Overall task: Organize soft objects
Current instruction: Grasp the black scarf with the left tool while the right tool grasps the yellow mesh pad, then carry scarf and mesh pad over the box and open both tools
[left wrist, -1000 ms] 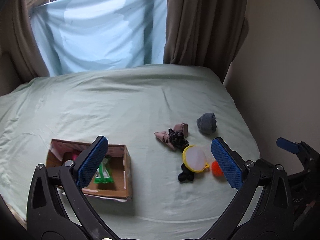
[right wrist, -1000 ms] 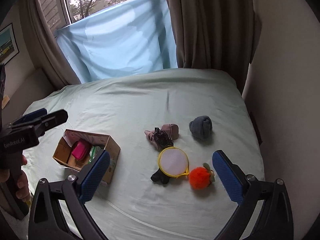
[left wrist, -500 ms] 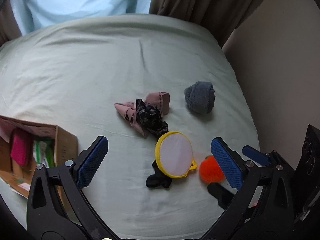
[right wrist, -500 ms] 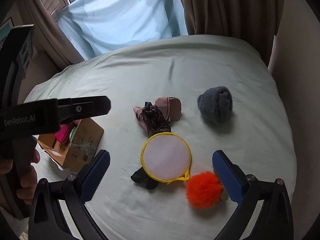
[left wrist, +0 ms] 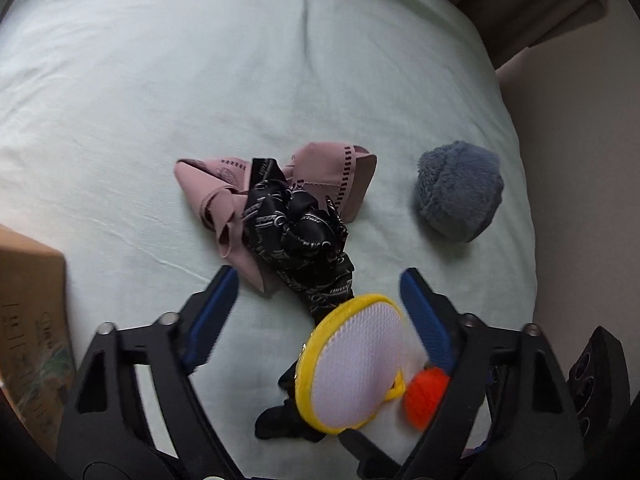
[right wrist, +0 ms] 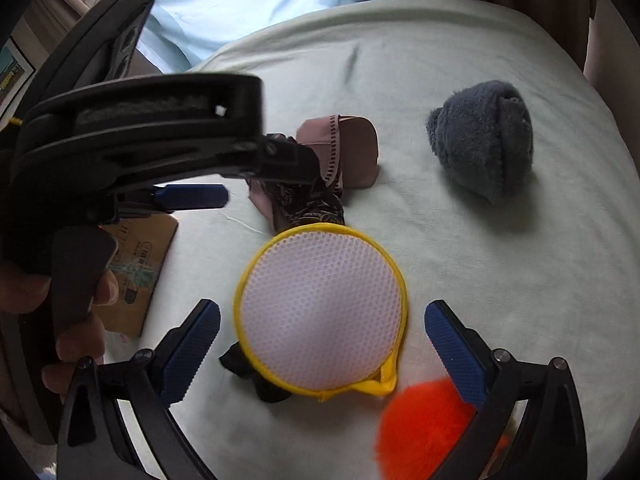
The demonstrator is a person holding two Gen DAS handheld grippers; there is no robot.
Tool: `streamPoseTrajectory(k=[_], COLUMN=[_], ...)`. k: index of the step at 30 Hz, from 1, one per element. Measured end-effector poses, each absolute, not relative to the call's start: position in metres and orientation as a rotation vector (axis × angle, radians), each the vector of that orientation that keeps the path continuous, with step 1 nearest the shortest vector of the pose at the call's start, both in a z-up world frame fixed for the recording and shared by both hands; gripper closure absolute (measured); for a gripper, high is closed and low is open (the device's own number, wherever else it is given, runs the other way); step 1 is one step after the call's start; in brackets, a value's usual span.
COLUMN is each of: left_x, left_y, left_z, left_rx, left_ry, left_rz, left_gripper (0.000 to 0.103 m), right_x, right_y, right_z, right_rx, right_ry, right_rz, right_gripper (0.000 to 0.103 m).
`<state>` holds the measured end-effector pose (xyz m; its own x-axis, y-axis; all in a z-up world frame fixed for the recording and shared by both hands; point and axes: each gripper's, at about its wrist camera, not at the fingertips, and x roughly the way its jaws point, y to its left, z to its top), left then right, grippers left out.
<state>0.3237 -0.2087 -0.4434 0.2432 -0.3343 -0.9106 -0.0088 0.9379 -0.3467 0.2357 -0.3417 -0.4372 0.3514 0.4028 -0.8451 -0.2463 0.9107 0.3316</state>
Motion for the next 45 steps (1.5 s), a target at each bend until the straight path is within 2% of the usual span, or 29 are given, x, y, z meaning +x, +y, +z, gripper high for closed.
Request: streamPoseTrajectory(k=[4,6,8,13,19,23,28,36,45], left_x=[0.333,0.336,0.338,0.344,0.355,0.358,0.357,0.351,0.338], left_y=[-0.215,-0.215,-0.217,-0.221,-0.227,-0.223,-0.218,-0.211,-0.197], left_z=[-0.462,-0.471,-0.479,-0.492,-0.498,-0.501,-0.500,-0.489,-0.453], left_rx=[-0.311,-0.320,-0.315,-0.310,-0.297,-0.308,-0.316,-0.284,-0.287], left_ry=[1.340,1.349,1.364,1.378,1.372,1.374,1.374,1.355,1.290], left_rz=[-0.221,-0.222,-0.227,-0.244,-0.262,-0.264,-0.265,-0.265,-0.272], left_gripper=[0.033,0.039,0.050,0.051,0.058,0.060,0.066,0.073,0.073], right_x=[0.240,0.242,0.242,0.239,0.241,0.243,0.238,0.228,0.218], right_y=[-0.344,-0.345,-0.346,-0.340,-0.337,-0.334,-0.325,-0.315,-0.319], right_z=[-0.445,-0.450,-0.453,-0.460,-0.467,-0.469,-0.468,-0.461,-0.430], right_rx=[0.166,0.168,0.168,0.151,0.139,0.121,0.060,0.033,0.078], right_ry=[1.146,1.151,1.155,1.156,1.163,1.163,1.160,1.165,1.107], right_rz=[0.415,0.414,0.426,0.462,0.472,0.480,0.496,0.469,0.441], right_gripper=[0.001,0.001,0.001,0.001,0.004,0.010,0.022,0.058,0.060])
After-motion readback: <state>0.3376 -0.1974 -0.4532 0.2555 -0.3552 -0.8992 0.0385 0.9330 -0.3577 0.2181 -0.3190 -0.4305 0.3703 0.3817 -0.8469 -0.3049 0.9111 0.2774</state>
